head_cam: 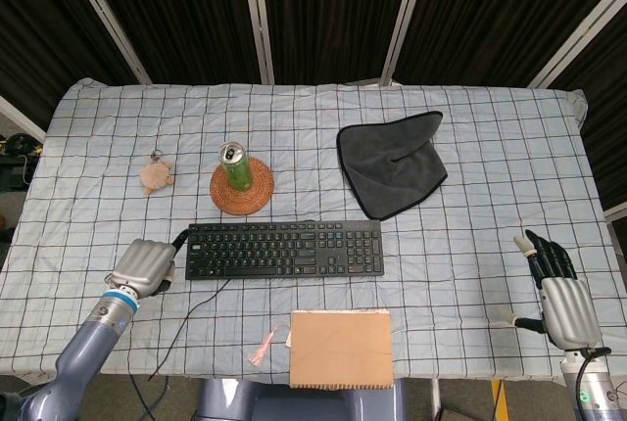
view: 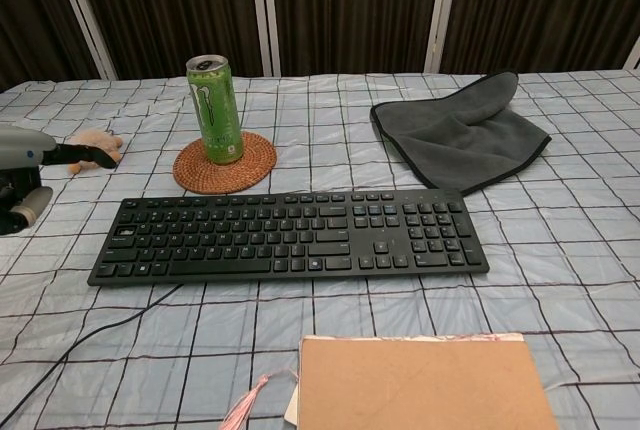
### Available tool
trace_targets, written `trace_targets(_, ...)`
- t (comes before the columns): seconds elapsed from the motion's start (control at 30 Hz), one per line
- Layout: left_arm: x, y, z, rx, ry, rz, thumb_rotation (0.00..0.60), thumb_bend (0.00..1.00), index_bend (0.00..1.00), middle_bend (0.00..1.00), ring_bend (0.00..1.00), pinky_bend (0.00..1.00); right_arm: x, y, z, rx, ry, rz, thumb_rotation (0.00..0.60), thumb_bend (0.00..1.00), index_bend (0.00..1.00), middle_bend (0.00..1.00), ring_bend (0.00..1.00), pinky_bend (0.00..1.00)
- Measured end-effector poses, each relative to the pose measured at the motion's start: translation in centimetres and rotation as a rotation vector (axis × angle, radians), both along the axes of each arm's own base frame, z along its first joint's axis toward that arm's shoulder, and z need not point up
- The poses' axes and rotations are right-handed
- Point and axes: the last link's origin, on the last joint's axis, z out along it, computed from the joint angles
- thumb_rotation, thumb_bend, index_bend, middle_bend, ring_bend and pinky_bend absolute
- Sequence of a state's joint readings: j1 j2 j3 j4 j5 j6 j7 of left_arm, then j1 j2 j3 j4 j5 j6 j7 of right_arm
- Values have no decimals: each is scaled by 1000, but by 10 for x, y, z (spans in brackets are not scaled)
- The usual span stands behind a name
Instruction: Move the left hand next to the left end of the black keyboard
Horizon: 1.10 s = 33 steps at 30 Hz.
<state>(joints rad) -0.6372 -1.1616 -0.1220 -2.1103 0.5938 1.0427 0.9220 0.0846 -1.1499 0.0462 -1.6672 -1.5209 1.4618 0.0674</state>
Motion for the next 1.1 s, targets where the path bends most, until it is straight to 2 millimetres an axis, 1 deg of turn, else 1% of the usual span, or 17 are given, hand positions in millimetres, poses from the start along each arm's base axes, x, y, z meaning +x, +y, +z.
trace_targets(0.17, 7, 2, -16, -69, 40, 3, 600, 786, 12, 845, 705, 489, 0, 0, 0, 2, -7, -3, 600, 38, 57, 0, 0, 0)
trace_targets(0.47, 7, 7, -34, -95, 87, 43, 600, 787, 39, 846, 708, 491, -1, 0, 1, 2, -19, -13, 600, 38, 57, 0, 0, 0)
trace_targets(0.73, 2, 11, -45, -98, 106, 62, 600, 787, 50, 846, 708, 491, 0, 0, 1, 2, -20, -12, 600, 38, 57, 0, 0, 0)
trace_targets(1.1, 6, 13, -56, -109, 85, 41, 600, 788, 50, 846, 708, 491, 0, 0, 1, 2, -22, -14, 600, 38, 57, 0, 0, 0)
